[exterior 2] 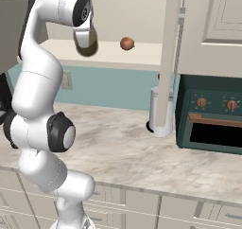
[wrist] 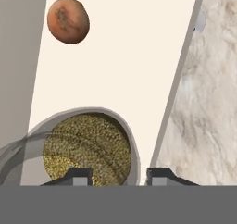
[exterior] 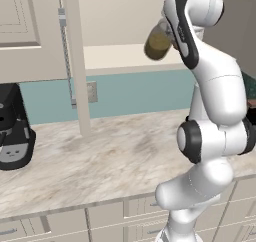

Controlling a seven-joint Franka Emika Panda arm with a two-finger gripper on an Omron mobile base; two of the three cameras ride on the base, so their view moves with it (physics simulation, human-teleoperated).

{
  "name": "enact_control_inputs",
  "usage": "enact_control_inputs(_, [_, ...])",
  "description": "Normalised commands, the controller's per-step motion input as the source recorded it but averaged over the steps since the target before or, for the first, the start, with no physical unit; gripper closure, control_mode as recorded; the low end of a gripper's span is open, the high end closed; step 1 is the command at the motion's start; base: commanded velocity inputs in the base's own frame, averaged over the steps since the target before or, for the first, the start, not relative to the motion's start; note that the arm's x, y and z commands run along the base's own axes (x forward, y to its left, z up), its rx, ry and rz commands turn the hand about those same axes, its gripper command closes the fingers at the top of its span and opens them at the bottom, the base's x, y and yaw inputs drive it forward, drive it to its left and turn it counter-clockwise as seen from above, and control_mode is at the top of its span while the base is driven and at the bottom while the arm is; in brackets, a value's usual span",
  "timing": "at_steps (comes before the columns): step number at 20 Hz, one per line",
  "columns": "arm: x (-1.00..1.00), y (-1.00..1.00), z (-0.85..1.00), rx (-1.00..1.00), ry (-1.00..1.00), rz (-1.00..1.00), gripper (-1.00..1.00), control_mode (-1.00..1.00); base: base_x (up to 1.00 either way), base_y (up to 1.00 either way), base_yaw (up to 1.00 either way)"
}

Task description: Pick the jar and jar from the dining table and place them in the open cabinet. Close the cabinet after placing the objects.

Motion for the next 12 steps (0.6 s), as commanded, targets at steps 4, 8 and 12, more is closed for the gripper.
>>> enact_control_inputs(4, [0.0, 0.0, -0.09, 0.0, -0.18, 0.0, -1.0, -1.0, 0.0, 0.0, 0.0])
enact_control_inputs(8, [0.0, 0.0, -0.11, 0.0, -0.2, 0.0, -1.0, -1.0, 0.0, 0.0, 0.0])
enact_control_inputs(12, [0.03, 0.0, -0.16, 0.0, -0.2, 0.0, -1.0, -1.0, 0.0, 0.0, 0.0])
